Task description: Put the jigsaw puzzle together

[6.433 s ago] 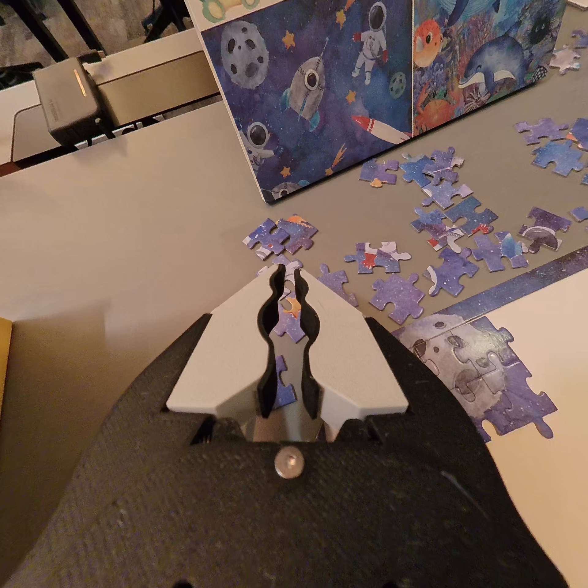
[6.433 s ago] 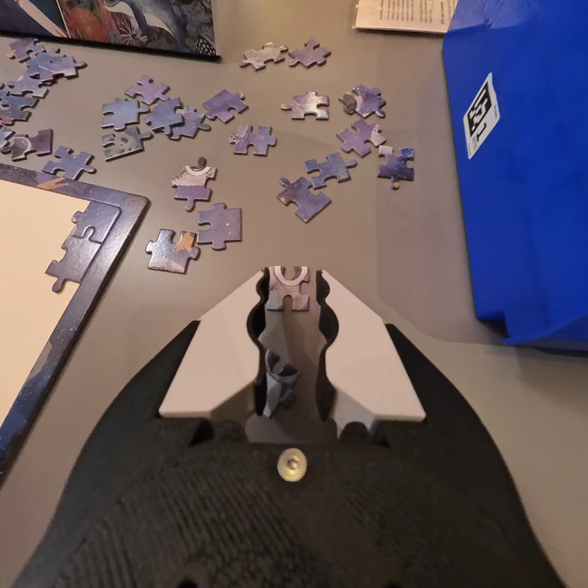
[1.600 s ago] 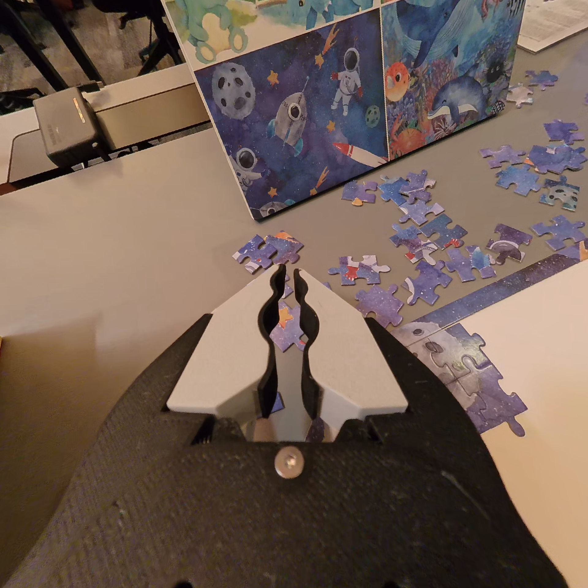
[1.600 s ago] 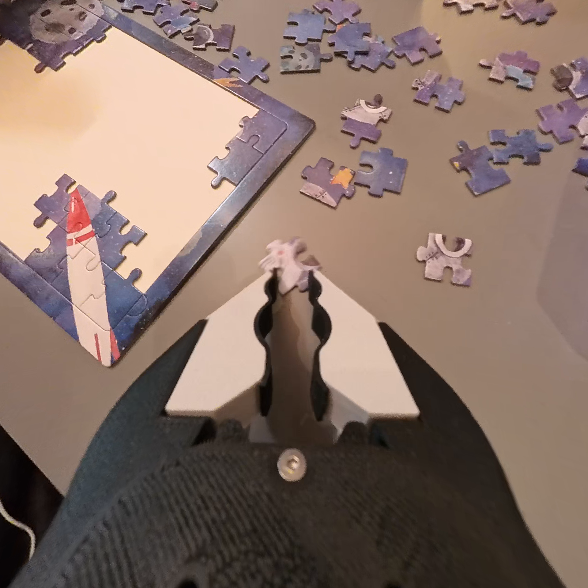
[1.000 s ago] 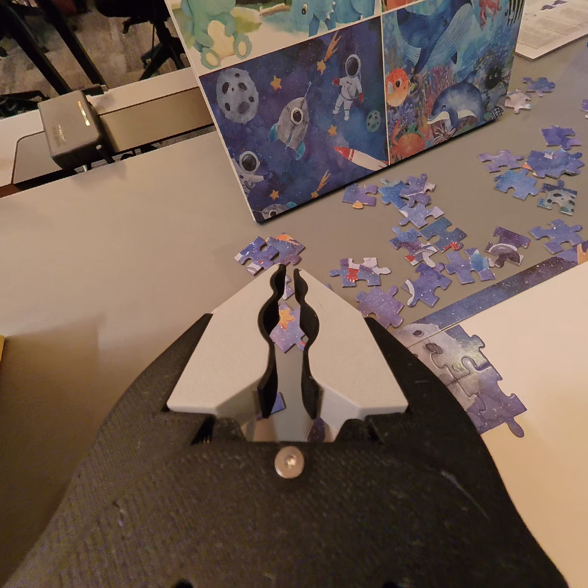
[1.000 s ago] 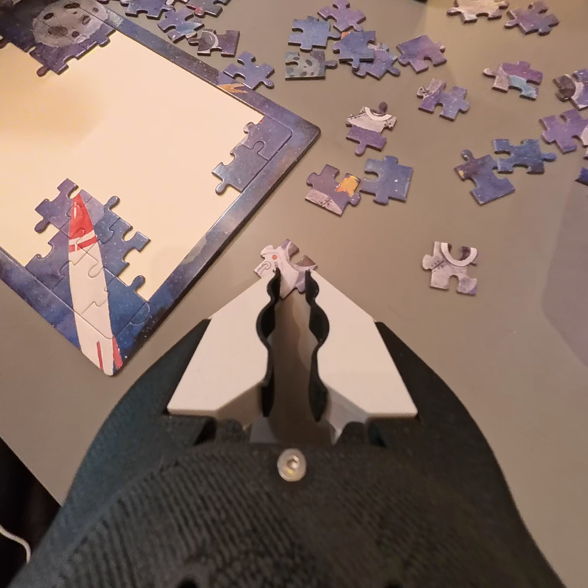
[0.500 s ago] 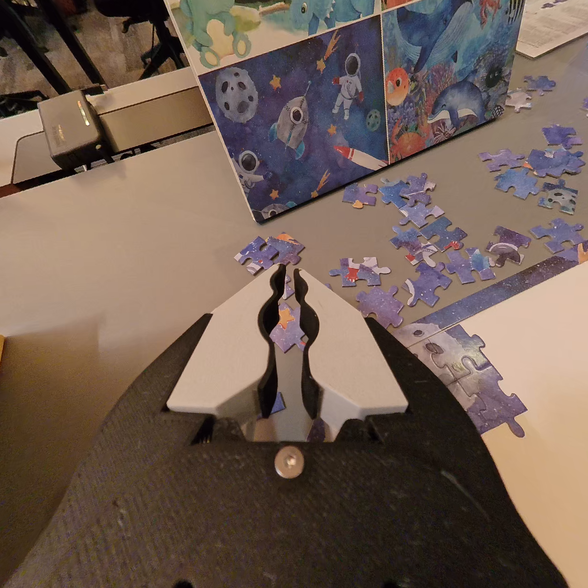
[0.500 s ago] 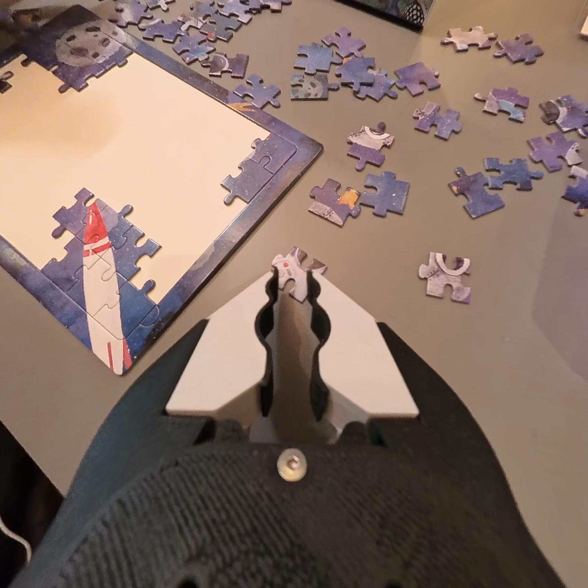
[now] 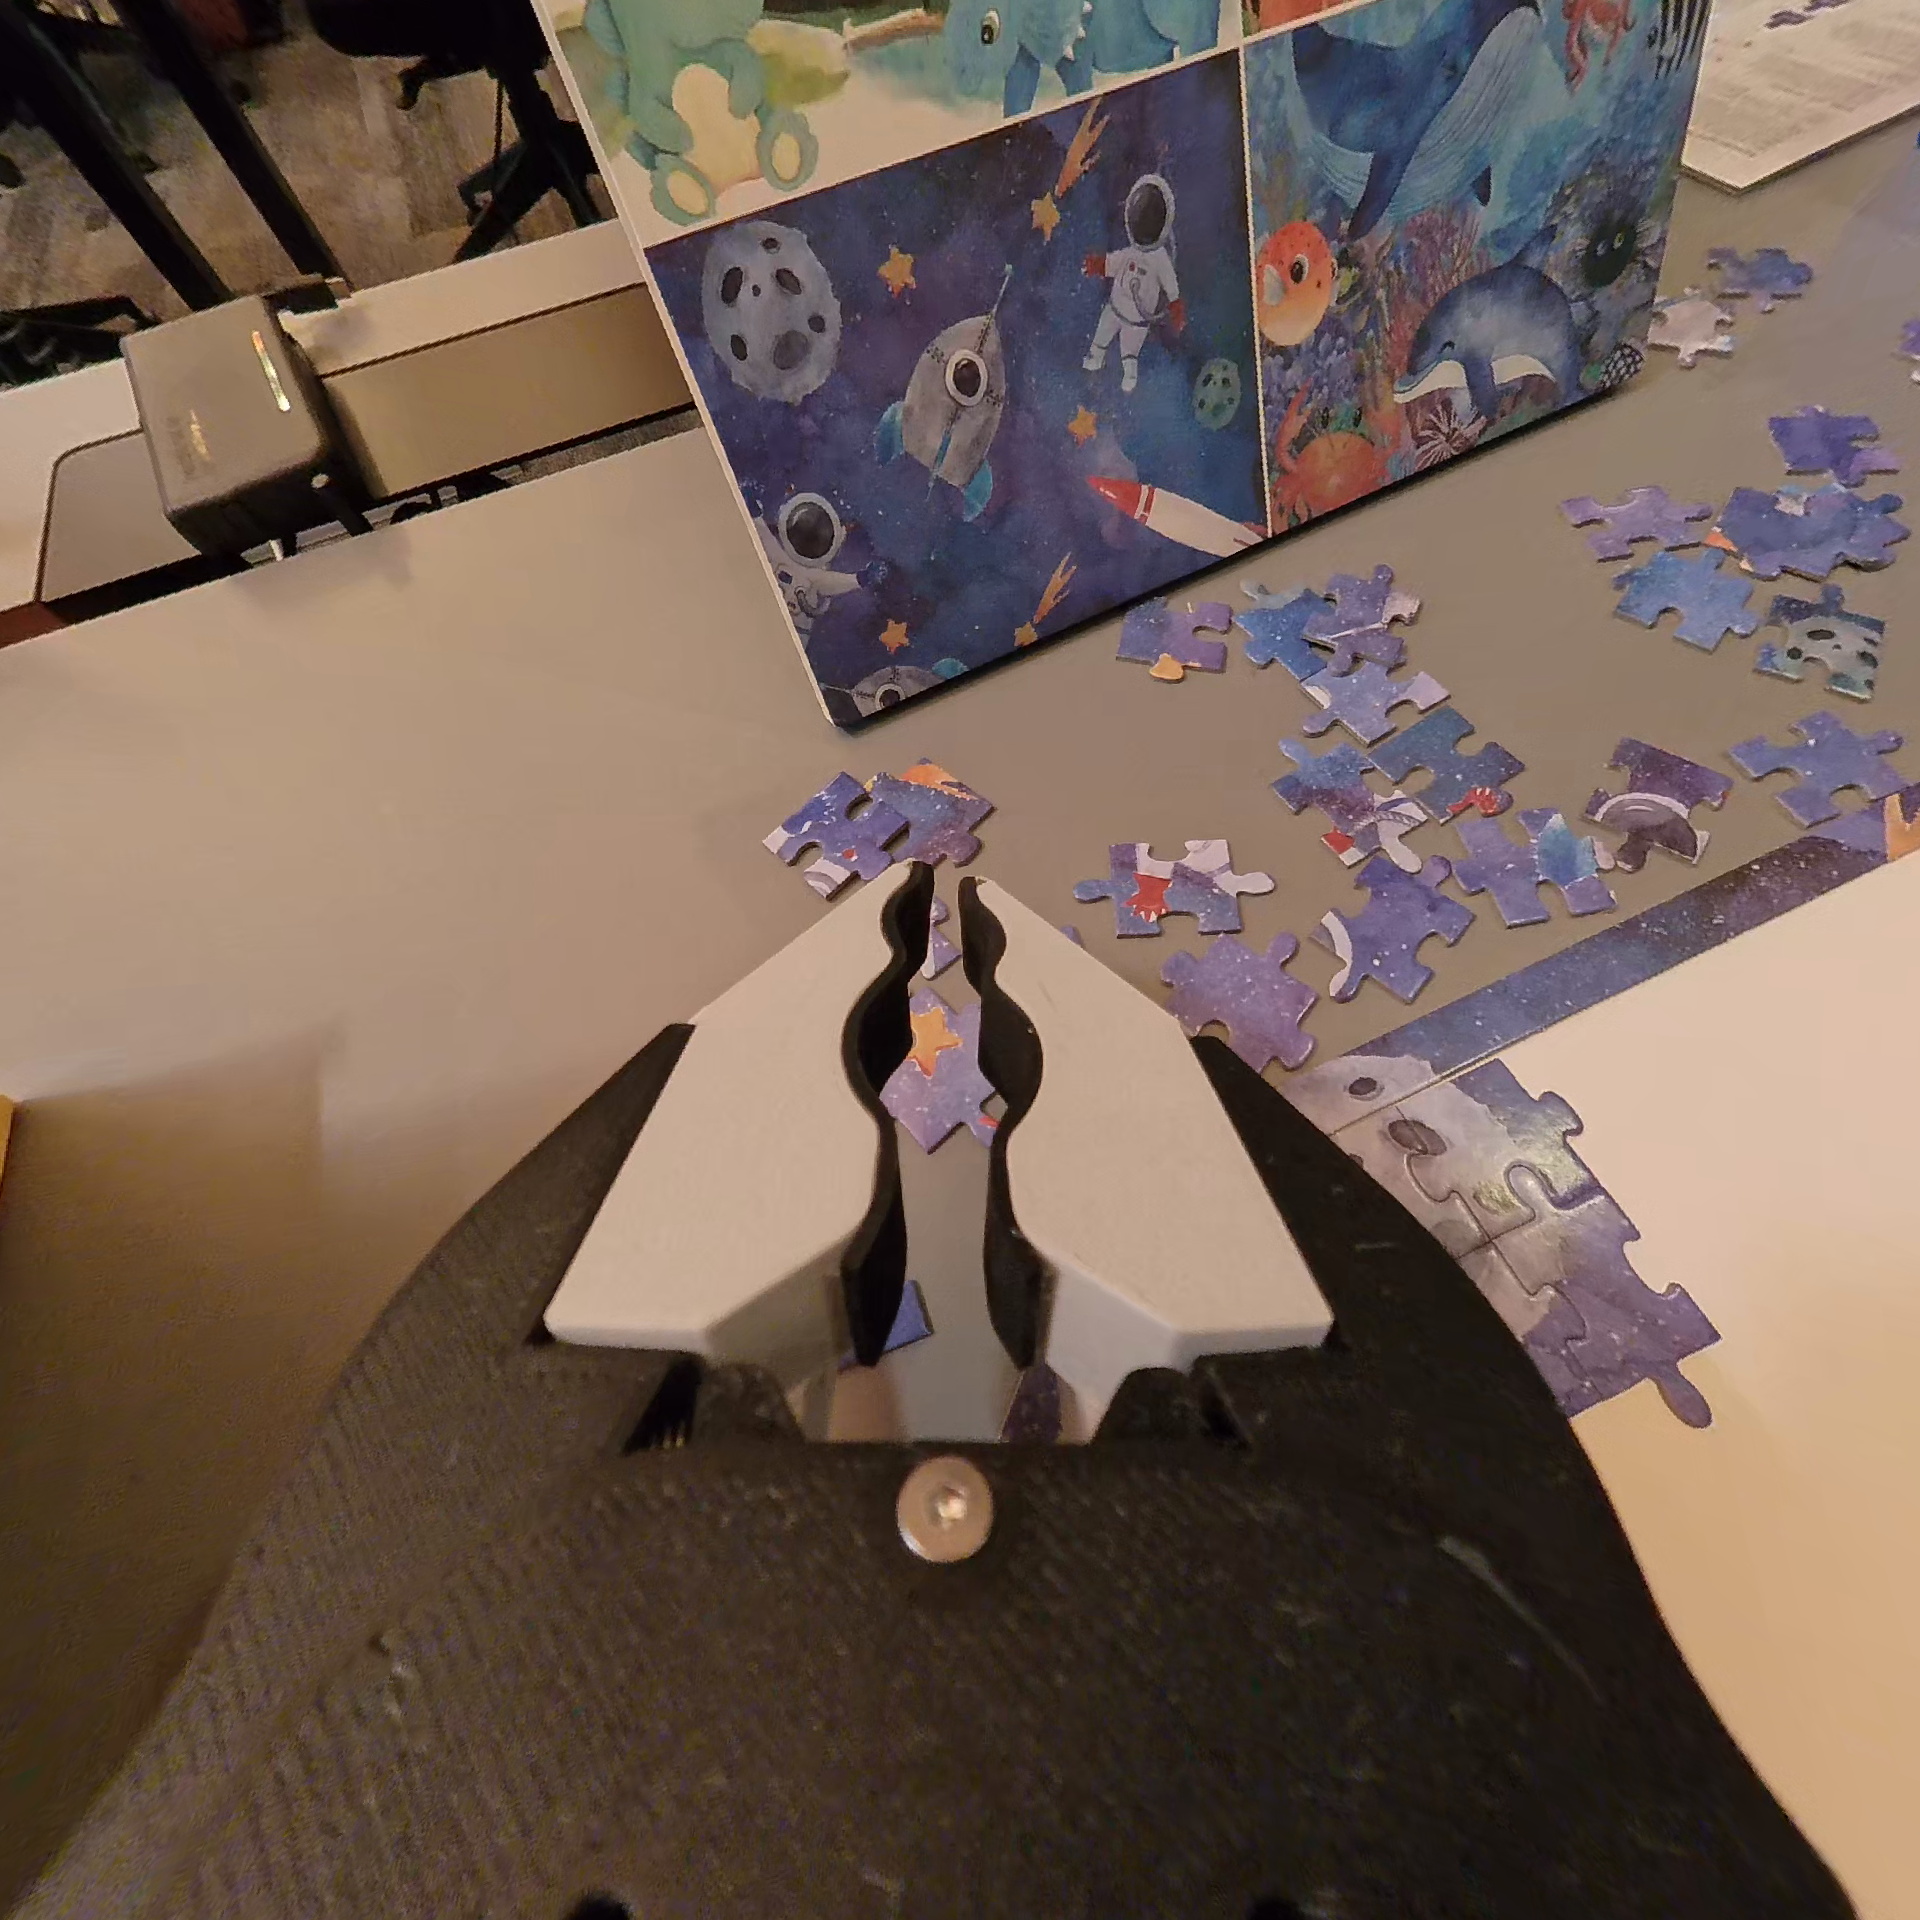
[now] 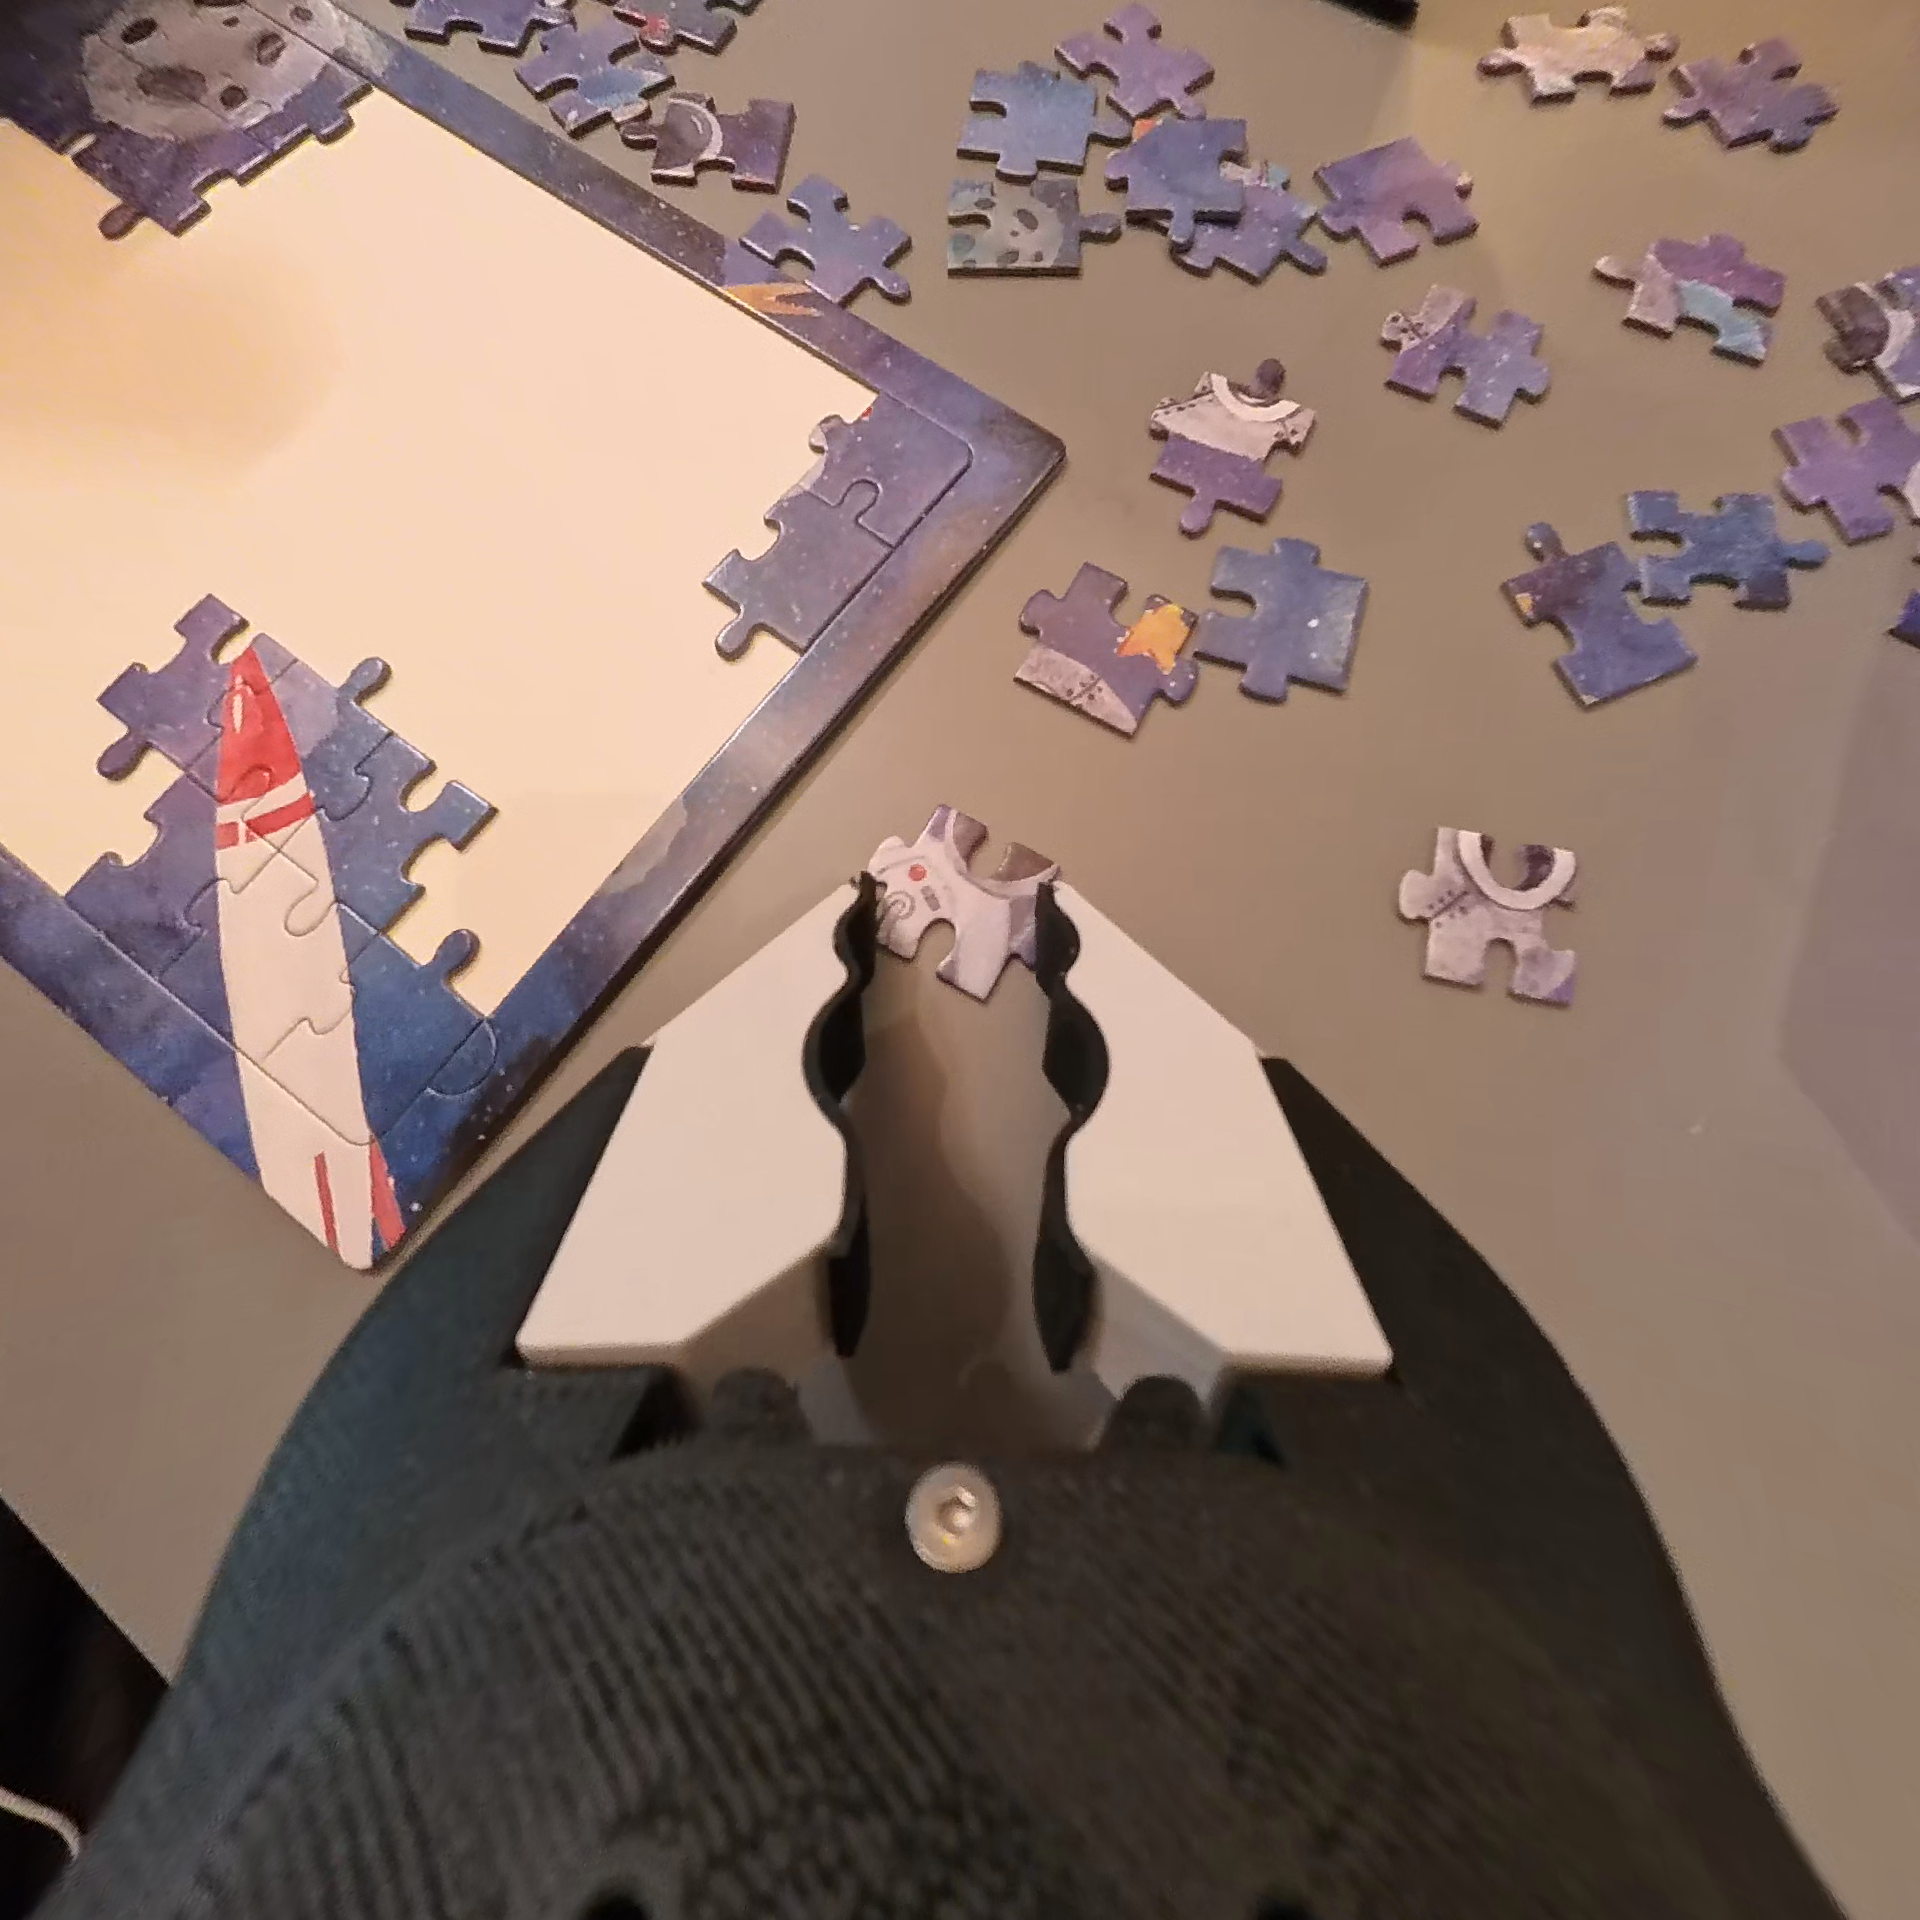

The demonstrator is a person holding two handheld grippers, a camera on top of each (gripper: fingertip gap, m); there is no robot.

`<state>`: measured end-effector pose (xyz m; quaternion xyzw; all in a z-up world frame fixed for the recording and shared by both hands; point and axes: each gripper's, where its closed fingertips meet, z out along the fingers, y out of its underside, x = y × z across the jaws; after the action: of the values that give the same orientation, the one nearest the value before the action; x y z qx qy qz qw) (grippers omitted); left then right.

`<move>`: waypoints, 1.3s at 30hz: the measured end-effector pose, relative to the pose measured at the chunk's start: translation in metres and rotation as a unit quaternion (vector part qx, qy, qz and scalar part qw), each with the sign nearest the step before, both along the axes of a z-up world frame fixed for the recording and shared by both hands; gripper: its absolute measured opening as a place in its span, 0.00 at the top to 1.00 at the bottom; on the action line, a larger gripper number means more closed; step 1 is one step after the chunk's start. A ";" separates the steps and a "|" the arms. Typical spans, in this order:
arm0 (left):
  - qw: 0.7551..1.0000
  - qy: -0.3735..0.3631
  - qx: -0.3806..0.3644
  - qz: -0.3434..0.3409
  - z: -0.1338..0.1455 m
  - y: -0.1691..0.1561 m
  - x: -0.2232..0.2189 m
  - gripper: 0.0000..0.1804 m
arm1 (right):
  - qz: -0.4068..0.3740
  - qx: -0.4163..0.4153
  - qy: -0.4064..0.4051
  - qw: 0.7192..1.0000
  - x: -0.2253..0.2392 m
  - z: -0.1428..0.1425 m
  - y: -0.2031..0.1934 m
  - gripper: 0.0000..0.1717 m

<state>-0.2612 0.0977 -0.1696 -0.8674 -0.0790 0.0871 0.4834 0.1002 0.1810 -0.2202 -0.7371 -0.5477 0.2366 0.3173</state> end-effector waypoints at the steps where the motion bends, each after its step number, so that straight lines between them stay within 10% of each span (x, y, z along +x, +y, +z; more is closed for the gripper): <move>1: 1.000 0.000 0.000 0.000 0.000 0.000 0.000 0.98 | 0.000 0.000 0.000 1.000 0.000 0.000 0.000 0.83; 15: 1.000 0.000 0.000 0.000 0.000 0.000 0.000 0.98 | 0.007 0.004 0.014 1.000 -0.001 0.006 -0.002 0.91; 28: 1.000 0.000 0.000 0.000 0.000 0.000 0.000 0.98 | -0.027 0.006 0.010 1.000 -0.002 0.000 0.008 0.70; 39: 1.000 -0.001 0.002 -0.001 0.001 0.000 0.000 0.98 | -0.021 0.000 0.006 1.000 -0.007 0.000 0.005 0.81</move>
<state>-0.2609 0.0978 -0.1687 -0.8665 -0.0791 0.0861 0.4853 0.0935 0.1860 -0.2200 -0.7468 -0.5305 0.2347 0.3254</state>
